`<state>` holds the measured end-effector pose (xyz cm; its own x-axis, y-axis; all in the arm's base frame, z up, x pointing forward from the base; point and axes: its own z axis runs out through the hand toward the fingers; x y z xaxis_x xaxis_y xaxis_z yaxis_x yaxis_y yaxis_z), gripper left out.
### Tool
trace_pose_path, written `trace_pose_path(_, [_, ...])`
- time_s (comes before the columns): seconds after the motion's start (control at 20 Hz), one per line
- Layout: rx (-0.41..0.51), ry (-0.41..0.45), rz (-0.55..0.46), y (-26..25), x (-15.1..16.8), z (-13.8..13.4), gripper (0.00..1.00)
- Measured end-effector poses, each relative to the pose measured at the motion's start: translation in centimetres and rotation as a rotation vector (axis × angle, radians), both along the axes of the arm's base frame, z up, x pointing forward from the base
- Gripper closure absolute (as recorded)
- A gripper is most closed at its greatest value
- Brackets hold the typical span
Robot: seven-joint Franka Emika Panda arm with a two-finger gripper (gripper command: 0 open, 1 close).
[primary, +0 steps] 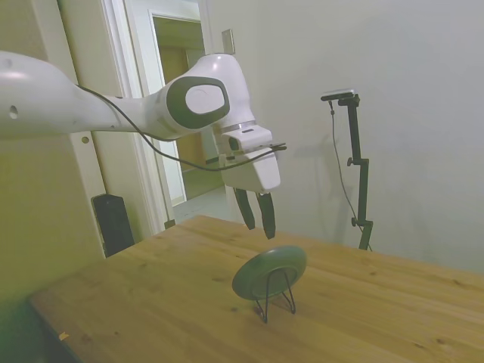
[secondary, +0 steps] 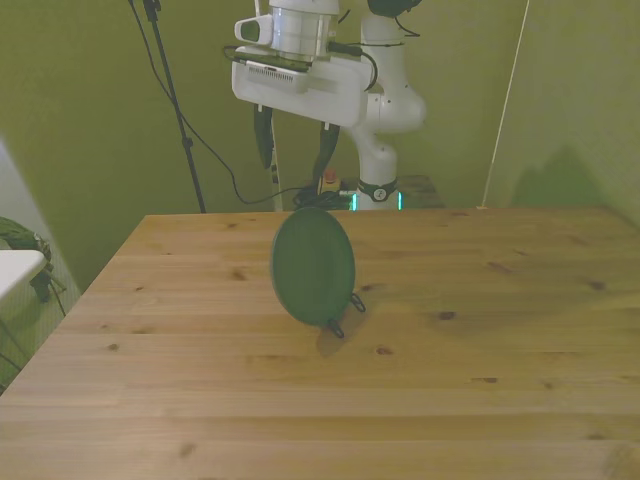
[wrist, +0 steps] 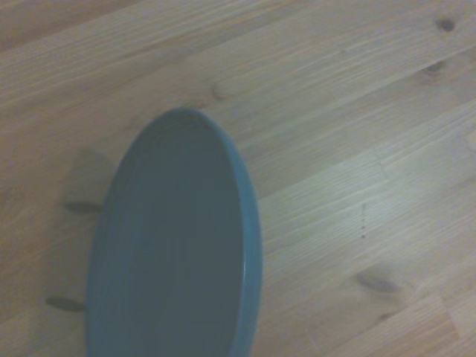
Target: Unload the plate
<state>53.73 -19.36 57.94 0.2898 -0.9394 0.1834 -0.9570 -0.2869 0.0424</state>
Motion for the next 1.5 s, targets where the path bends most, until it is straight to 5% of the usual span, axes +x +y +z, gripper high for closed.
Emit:
trace_pose_path(0.35, [-0.007,0.018,0.054,1.7,3.5,-2.7,0.0])
trace_pose_path(1.15, [-0.042,0.091,0.074,2.1,3.5,-5.4,0.0])
trace_pose_path(1.2, [-0.043,0.096,0.075,2.1,3.5,-5.6,1.0])
trace_pose_path(1.5, [-0.064,0.084,0.085,2.1,3.7,-5.7,1.0])
